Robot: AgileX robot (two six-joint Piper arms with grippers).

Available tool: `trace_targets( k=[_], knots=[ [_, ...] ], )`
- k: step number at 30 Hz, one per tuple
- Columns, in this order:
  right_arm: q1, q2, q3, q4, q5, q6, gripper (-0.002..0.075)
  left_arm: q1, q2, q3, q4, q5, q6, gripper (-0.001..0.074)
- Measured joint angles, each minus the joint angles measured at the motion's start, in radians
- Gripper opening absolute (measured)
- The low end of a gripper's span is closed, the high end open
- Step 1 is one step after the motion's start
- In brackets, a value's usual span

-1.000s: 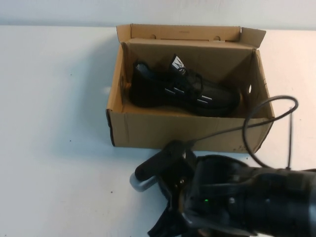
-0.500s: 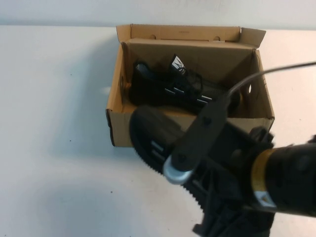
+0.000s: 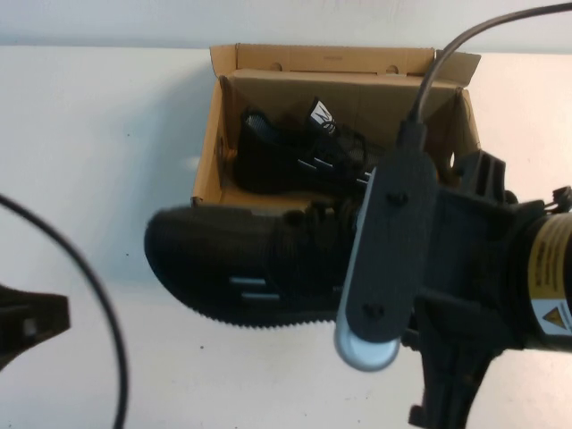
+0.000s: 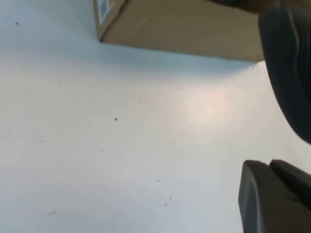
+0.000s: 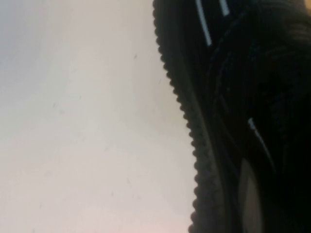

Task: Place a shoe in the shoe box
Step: Hand over the shoe

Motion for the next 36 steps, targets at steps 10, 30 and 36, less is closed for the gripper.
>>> trace_targets(
  k=[10,30,36],
  knots=[
    [0.000,0.000,0.000,-0.018,0.136,-0.068,-0.0008,0.038,0.306,0.000,-0.190,-0.007,0.303,-0.0004],
    [0.000,-0.096,0.017,0.010,0.188,-0.073,-0.0008,0.256,0.466,0.001,-0.619,0.158,0.675,0.0213],
    [0.000,-0.096,0.017,0.014,0.188,-0.073,-0.0008,0.237,0.466,0.001,-0.637,0.158,0.579,0.0605]
  ],
)
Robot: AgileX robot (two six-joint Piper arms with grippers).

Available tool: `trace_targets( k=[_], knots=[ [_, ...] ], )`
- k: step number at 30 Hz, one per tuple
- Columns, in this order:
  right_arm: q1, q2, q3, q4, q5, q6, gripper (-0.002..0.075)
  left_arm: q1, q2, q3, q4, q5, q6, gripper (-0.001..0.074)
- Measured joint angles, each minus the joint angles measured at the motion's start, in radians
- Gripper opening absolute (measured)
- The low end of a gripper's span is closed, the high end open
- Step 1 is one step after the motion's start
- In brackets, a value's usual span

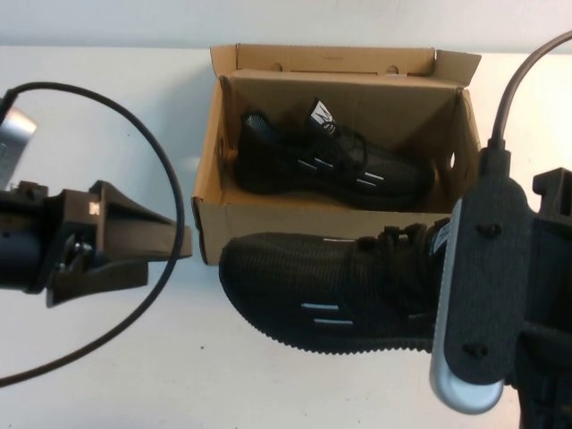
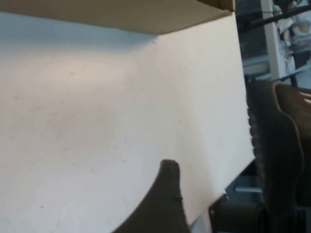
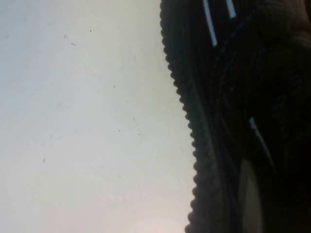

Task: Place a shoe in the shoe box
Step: Hand over the shoe

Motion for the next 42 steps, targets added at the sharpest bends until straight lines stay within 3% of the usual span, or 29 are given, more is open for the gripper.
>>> trace_targets(
  k=[3,12,42],
  knots=[
    [0.000,0.000,0.000,0.000,-0.012,0.000,-0.0008,-0.048,0.000,0.000,-0.028,0.000,-0.020,0.0660],
    [0.000,0.000,0.001,-0.002,-0.052,0.000,-0.0008,-0.159,0.000,0.000,-0.139,0.000,-0.020,0.0667],
    [0.000,0.002,0.001,0.081,-0.181,-0.071,-0.0008,-0.193,0.043,0.000,-0.217,-0.002,-0.008,0.0664]
  ],
)
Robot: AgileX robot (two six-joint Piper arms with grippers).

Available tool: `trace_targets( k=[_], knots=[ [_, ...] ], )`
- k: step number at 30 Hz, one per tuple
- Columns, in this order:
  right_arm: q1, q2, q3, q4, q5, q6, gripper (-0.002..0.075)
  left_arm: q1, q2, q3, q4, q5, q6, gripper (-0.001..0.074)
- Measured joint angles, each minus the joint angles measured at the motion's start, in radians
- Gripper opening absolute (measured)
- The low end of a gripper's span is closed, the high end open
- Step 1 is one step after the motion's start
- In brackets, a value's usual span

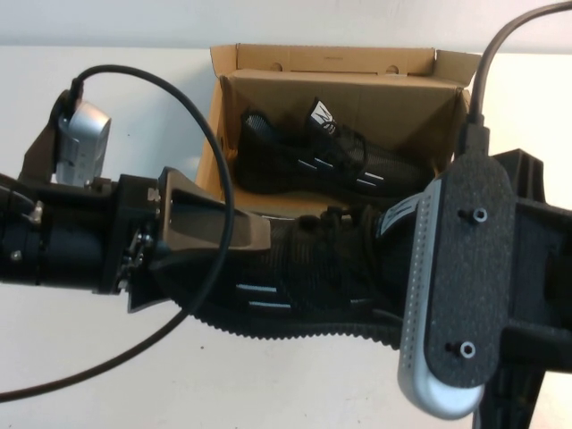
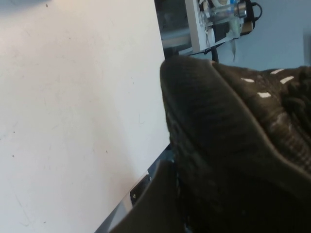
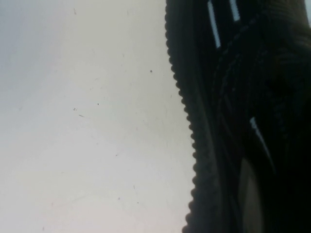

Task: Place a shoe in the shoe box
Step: Hand over the shoe

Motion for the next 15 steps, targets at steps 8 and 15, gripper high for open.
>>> trace_targets(
  k=[8,15],
  knots=[
    [0.000,0.002,0.000,-0.002,-0.001,0.000,-0.0008,0.000,0.006,0.000,-0.006,-0.023,0.000,0.0406],
    [0.000,0.002,0.000,0.005,0.005,0.000,-0.0007,0.000,0.006,0.000,-0.006,-0.032,0.004,0.0181]
  ],
)
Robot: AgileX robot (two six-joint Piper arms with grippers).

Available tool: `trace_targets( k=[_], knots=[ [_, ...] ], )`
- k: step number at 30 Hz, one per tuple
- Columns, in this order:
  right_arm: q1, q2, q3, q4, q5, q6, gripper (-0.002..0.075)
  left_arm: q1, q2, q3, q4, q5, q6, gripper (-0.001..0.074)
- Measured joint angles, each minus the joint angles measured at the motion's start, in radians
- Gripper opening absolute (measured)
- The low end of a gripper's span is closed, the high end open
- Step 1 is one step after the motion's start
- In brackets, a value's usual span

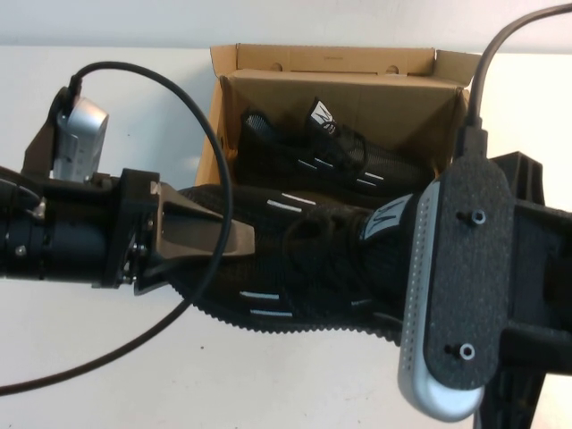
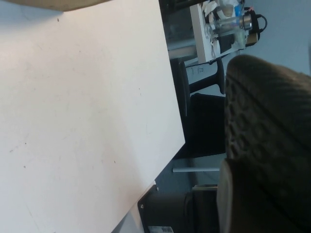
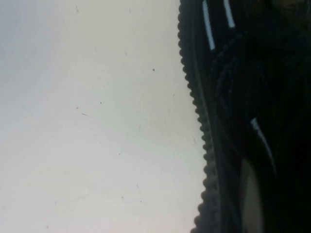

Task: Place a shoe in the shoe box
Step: Hand over the shoe

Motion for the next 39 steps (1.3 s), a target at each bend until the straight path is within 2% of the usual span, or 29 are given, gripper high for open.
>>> trace_targets(
  k=[3,5,7,12,14,17,25,28,32,39],
  knots=[
    [0.000,0.000,0.000,0.011,0.000,0.000,0.0011,0.000,0.000,0.000,0.002,0.000,0.012,0.0159],
    [0.000,0.000,0.000,0.012,0.000,0.000,0.0054,0.000,0.000,0.000,0.005,0.000,0.020,0.0159],
    [0.000,0.000,0.000,0.018,-0.005,0.000,0.0138,0.000,0.000,0.000,0.006,0.000,0.025,0.0153],
    [0.000,0.000,0.000,0.029,-0.025,0.000,0.0439,0.000,0.000,0.000,0.013,-0.002,0.040,0.0141],
    [0.000,0.000,0.000,0.031,-0.025,0.011,0.0523,0.000,0.000,0.000,0.013,-0.011,0.045,0.0141],
    [0.000,0.000,-0.024,0.033,-0.015,0.029,0.0579,0.000,0.002,0.000,0.013,-0.030,0.057,0.0138],
    [0.000,0.000,-0.145,0.035,0.086,0.115,0.0602,0.000,0.002,0.000,0.013,-0.080,0.083,0.0138],
    [0.000,-0.012,-0.165,0.021,0.103,0.201,0.0603,0.000,0.002,0.000,0.013,-0.099,0.097,0.0138],
    [0.000,-0.021,-0.167,-0.050,0.124,0.406,0.0591,0.000,0.002,0.000,0.014,-0.124,0.122,0.0138],
    [0.000,-0.021,-0.167,-0.081,0.133,0.777,0.0504,0.000,0.002,0.002,0.002,-0.207,0.178,0.0138]
  ],
)
